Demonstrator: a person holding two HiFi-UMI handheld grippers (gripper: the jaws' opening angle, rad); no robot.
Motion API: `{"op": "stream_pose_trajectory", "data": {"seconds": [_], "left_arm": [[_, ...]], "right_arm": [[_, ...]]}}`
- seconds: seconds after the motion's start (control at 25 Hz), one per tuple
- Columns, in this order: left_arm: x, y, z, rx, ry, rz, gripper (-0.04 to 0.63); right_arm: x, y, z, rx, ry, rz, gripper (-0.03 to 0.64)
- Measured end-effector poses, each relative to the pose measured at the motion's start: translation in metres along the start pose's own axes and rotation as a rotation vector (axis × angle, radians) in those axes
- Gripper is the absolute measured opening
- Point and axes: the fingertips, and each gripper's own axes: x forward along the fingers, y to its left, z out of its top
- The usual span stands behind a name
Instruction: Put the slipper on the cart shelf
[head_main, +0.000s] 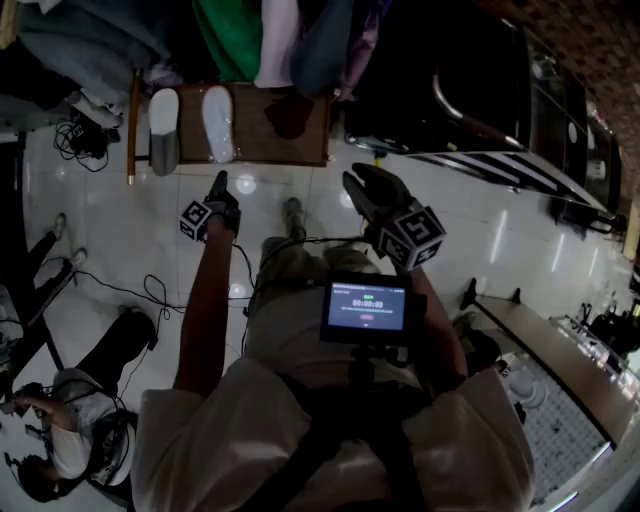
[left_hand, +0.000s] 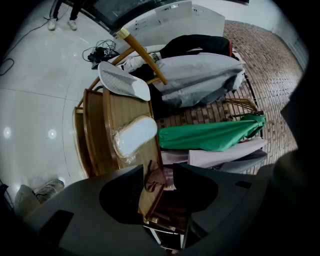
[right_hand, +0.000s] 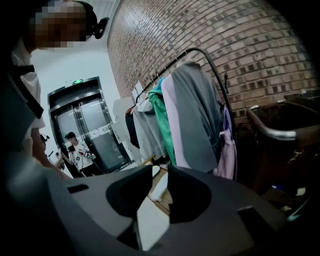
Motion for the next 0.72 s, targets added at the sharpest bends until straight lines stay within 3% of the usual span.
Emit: {"op": "stream_pose_trajectory", "data": {"seconds": [0.28,0.48,0.72], "left_arm": [[0.044,0.055,0.050,-0.031,-0.049,0.052,0.238],[0.059,0.083,0.063,-0.059,-0.040,0.090,0.268],[0.072,0.097,0.064,-0.081,-0.020,0.090,0.268]], "right_arm": [[0.031,-0.007,-0.011,0.002,0.033,0.029,0.104],[0.041,-0.009,-0.014,0.054,0.048,0.021,0.104],[0.038,-0.012,-0.036,0.033,0.087,0.035,0.104]]}}
